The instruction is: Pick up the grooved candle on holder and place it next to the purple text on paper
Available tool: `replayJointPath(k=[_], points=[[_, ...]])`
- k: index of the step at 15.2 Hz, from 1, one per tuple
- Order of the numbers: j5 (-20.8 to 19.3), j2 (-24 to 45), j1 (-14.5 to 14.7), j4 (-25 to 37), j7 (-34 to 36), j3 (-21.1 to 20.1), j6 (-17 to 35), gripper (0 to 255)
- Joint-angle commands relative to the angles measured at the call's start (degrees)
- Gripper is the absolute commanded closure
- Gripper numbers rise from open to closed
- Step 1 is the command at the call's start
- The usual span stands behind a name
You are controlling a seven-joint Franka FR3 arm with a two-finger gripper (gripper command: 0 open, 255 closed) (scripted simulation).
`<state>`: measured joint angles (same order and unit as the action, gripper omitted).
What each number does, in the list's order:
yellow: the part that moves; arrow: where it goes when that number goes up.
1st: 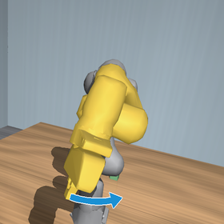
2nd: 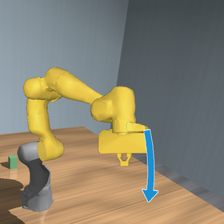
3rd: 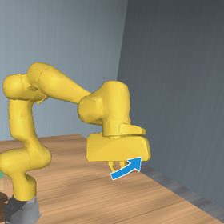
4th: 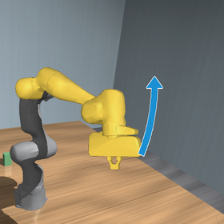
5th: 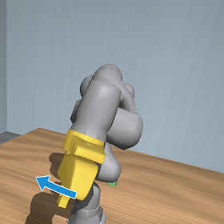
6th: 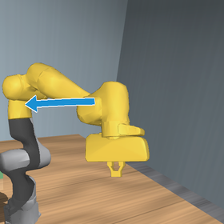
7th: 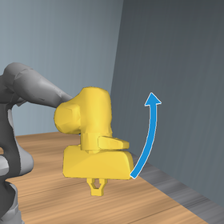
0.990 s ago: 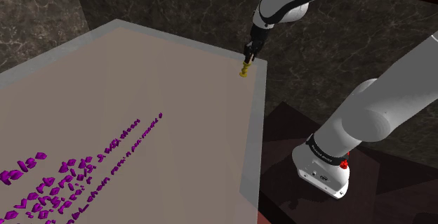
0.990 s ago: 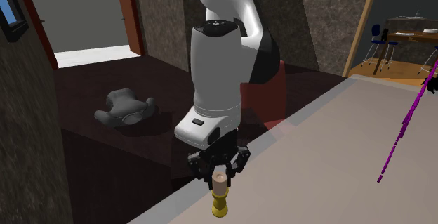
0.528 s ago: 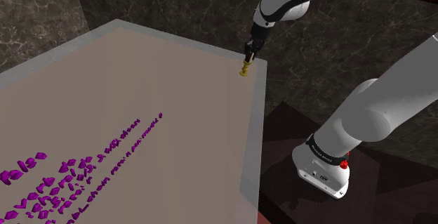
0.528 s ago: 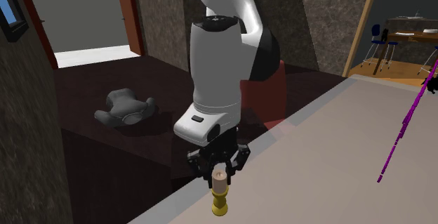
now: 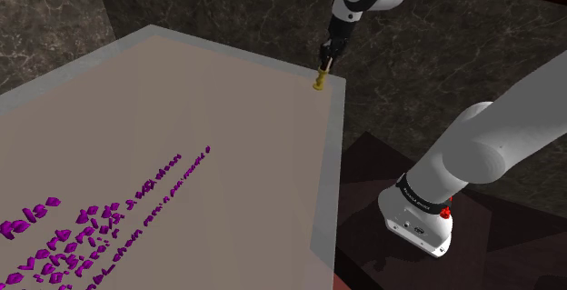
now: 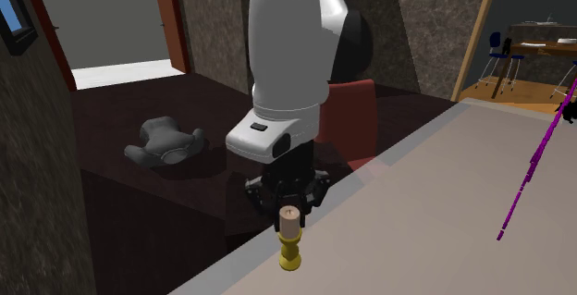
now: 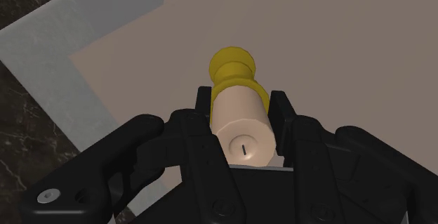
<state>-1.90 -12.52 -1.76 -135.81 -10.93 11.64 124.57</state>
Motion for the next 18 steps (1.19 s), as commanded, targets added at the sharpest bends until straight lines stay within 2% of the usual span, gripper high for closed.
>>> replayJointPath(k=[1,18], points=[[-0.12,-0.74,-0.02,0.99,0.10,-0.08,-1.74,255],[-0.47,-4.43,0.03,10.83,0.67,-0.75,-15.24,255]])
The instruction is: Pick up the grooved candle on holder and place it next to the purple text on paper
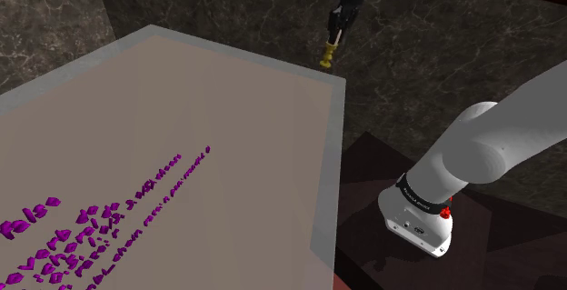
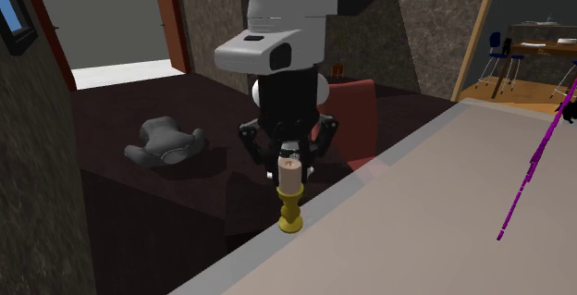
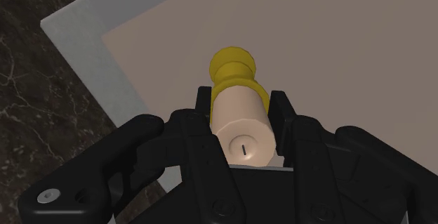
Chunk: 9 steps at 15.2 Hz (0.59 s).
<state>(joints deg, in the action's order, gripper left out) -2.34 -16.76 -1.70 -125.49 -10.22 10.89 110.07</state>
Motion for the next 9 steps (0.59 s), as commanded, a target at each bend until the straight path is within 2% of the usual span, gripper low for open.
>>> replayJointPath(k=[1,9], points=[[-0.03,-0.29,-0.01,1.19,-0.02,-0.03,-1.51,255],[0.05,-0.60,0.08,7.06,0.05,-0.25,-7.69,255]])
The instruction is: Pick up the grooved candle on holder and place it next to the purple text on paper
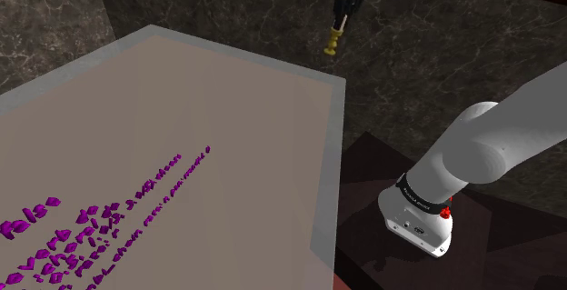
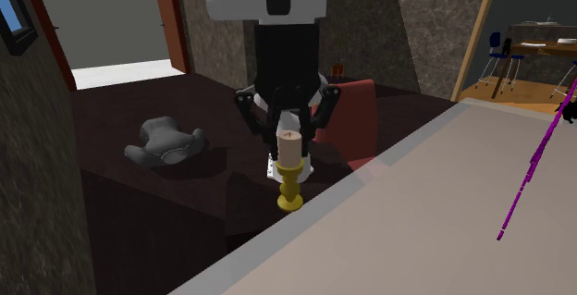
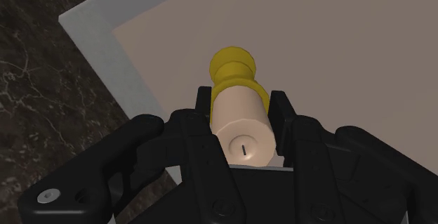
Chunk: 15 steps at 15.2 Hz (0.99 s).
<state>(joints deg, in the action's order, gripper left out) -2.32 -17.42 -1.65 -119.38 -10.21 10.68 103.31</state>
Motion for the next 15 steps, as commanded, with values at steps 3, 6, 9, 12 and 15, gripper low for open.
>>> replayJointPath(k=[3,6,9,12,15], points=[[0.08,0.15,0.07,3.35,0.03,-0.11,-3.23,255],[0.14,0.36,0.12,5.86,0.02,-0.16,-5.54,255],[0.22,0.68,0.17,8.50,-0.01,-0.20,-7.86,255],[0.31,1.11,0.21,11.25,-0.05,-0.23,-10.18,255],[0.41,1.67,0.26,14.14,-0.10,-0.24,-12.52,255]])
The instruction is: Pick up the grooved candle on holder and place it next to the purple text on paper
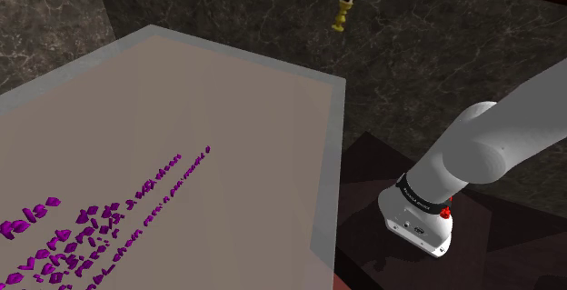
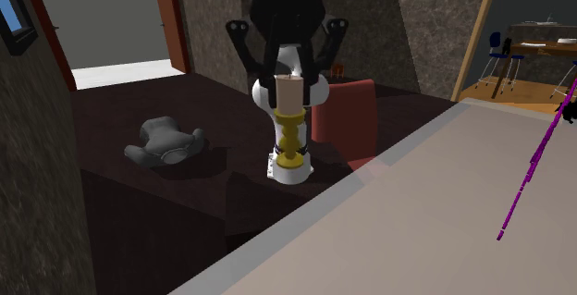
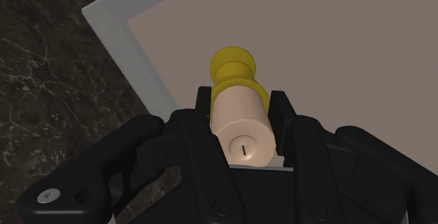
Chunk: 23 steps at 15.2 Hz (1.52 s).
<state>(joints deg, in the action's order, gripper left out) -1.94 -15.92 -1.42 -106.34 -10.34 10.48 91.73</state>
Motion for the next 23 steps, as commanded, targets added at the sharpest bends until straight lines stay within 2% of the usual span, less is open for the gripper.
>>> replayJointPath(k=[1,18,23], points=[[0.07,0.39,0.05,2.10,0.01,-0.04,-1.74,255],[1.01,6.11,0.16,21.41,-0.67,0.33,-15.41,255],[0.92,-0.65,2.53,14.38,6.33,-4.21,-15.11,255]])
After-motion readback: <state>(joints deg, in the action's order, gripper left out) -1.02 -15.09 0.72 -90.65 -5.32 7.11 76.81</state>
